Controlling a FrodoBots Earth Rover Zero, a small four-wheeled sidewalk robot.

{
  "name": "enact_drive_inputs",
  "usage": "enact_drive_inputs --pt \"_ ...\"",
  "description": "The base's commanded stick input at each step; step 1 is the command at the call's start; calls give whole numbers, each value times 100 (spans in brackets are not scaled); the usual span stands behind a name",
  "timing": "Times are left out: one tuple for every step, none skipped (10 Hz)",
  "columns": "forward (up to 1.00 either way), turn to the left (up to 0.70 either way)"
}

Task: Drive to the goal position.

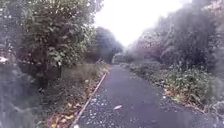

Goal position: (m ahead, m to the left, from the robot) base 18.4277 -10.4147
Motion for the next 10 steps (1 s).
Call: enact_drive_inputs --pt "0 70" --pt "0 70" --pt "0 70" --pt "0 70" --pt "0 70" --pt "0 29" --pt "0 7" --pt "0 -5" --pt "0 -11" --pt "0 -70"
